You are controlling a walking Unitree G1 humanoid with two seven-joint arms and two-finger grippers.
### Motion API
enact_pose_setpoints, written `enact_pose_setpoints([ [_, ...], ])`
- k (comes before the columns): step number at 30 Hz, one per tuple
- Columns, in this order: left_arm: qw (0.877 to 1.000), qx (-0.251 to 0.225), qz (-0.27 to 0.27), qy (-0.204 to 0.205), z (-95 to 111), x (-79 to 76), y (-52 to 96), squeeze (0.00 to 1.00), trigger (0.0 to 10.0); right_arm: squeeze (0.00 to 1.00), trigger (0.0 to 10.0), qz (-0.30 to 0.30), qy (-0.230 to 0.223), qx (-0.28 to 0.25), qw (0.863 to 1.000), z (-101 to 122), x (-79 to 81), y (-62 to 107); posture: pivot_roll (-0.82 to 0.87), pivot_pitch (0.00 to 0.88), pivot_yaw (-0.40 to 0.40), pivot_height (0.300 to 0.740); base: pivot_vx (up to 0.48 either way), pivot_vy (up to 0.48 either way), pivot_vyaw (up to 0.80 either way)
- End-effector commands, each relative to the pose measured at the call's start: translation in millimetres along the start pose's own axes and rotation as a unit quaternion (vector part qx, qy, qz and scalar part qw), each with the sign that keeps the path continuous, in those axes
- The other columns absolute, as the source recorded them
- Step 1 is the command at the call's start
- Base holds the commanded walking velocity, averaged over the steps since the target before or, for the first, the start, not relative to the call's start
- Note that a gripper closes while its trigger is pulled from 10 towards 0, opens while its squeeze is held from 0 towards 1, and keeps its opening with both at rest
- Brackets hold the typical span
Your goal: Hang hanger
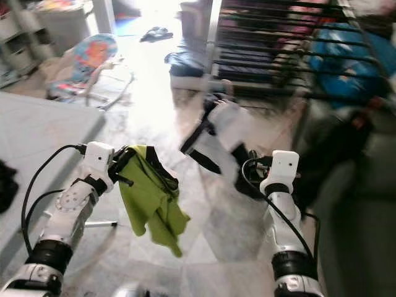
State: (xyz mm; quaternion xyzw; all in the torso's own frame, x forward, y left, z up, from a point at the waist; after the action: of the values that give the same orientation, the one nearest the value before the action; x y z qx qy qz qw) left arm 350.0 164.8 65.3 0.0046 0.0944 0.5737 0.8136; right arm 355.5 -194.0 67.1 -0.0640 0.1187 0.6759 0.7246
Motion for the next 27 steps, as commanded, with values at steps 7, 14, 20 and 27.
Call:
enact_pose_setpoints([
  [7, 0.999, -0.030, -0.023, -0.009, 18, -13.2, -9.8, 0.00, 10.0, 0.00, 10.0, -0.038, 0.022, 0.011, 0.999, -7, -22.4, 2.2, -0.08, 0.000, -0.025, 0.740, 0.386, 0.284, 0.00],
  [14, 0.999, -0.022, -0.027, -0.011, 15, -15.1, -9.5, 0.00, 10.0, 0.00, 10.0, -0.091, 0.055, 0.005, 0.994, -2, -41.2, 1.1, -0.07, 0.000, -0.028, 0.740, 0.141, 0.000, 0.00],
  [20, 0.999, -0.022, -0.027, -0.013, 15, -16.5, -9.9, 0.00, 10.0, 0.00, 10.0, -0.100, 0.062, 0.010, 0.993, -4, -45.0, 1.0, -0.07, 0.000, -0.032, 0.740, 0.000, 0.000, -0.67],
  [27, 0.999, -0.023, -0.029, -0.013, 15, -17.0, -10.2, 0.00, 10.0, 0.00, 10.0, -0.119, 0.076, 0.012, 0.990, -3, -48.7, 0.7, -0.07, 0.000, -0.031, 0.740, 0.000, 0.000, -0.61],
])
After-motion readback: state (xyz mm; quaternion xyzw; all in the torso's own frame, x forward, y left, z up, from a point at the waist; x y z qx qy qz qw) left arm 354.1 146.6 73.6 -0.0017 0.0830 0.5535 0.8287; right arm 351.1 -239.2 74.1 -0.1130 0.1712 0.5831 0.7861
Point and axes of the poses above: a point about 5 cm out from each wrist's last joint towards the gripper, its own y axis pointing back from the gripper into the wrist, its own z axis along the axis of the wrist's last joint, x = y × z, the point moved 5 cm from there along -y, pointing out of the wrist towards the gripper, and after that the axes turned 15 degrees about y, right-handed, at the moved point
